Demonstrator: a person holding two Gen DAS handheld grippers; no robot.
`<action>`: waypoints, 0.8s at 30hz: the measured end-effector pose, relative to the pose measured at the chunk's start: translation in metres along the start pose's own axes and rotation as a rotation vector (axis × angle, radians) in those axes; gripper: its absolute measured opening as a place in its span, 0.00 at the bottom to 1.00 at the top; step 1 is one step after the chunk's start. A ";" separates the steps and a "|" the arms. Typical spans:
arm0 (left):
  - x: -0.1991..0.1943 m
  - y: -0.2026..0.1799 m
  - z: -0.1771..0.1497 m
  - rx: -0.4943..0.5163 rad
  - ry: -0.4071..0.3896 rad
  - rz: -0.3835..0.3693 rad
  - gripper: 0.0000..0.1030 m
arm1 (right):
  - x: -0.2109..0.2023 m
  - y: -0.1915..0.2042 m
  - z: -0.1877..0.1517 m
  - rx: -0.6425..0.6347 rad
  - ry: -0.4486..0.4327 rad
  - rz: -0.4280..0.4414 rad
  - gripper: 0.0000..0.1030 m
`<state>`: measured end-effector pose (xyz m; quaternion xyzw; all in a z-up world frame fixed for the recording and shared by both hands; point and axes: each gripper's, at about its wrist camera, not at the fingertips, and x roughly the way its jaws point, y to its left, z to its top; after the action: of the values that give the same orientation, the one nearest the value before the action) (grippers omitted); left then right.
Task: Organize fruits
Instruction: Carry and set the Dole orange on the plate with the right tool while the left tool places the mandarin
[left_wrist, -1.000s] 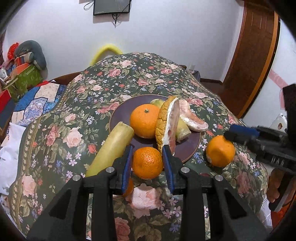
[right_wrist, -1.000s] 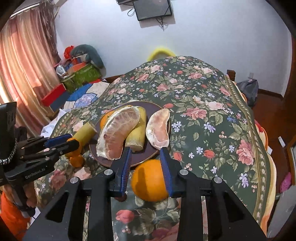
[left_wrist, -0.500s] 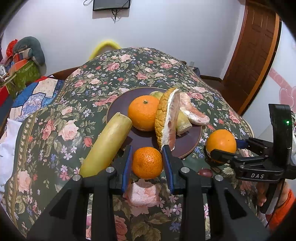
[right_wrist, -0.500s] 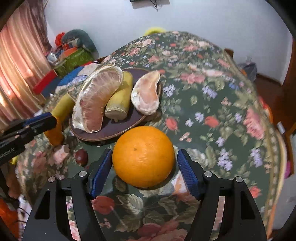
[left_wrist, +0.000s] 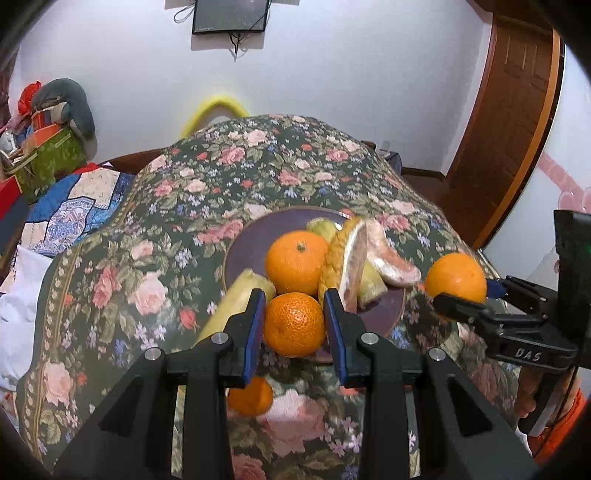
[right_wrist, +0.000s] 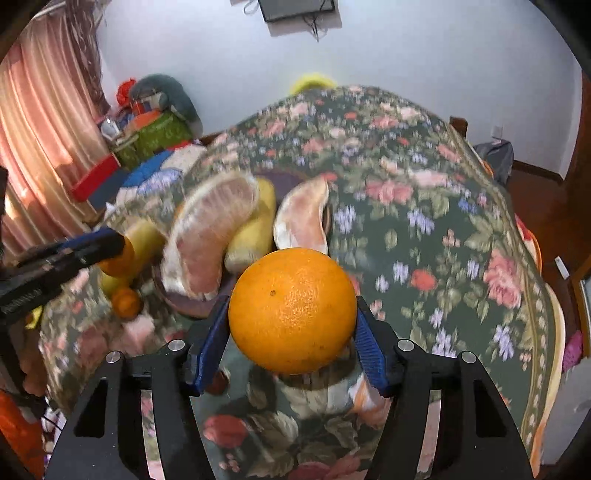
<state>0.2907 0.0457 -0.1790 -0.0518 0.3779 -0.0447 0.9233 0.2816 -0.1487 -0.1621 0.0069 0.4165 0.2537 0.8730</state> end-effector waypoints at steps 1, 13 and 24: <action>0.000 0.001 0.004 -0.003 -0.007 -0.002 0.31 | -0.002 0.001 0.005 -0.002 -0.012 0.000 0.58; 0.020 0.016 0.037 -0.021 -0.052 0.016 0.31 | 0.007 0.001 0.057 -0.015 -0.089 -0.014 0.58; 0.065 0.039 0.045 -0.074 -0.003 0.029 0.31 | 0.048 0.003 0.085 -0.044 -0.072 -0.050 0.58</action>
<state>0.3699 0.0797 -0.1968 -0.0805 0.3787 -0.0171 0.9218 0.3674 -0.1073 -0.1406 -0.0137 0.3791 0.2404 0.8935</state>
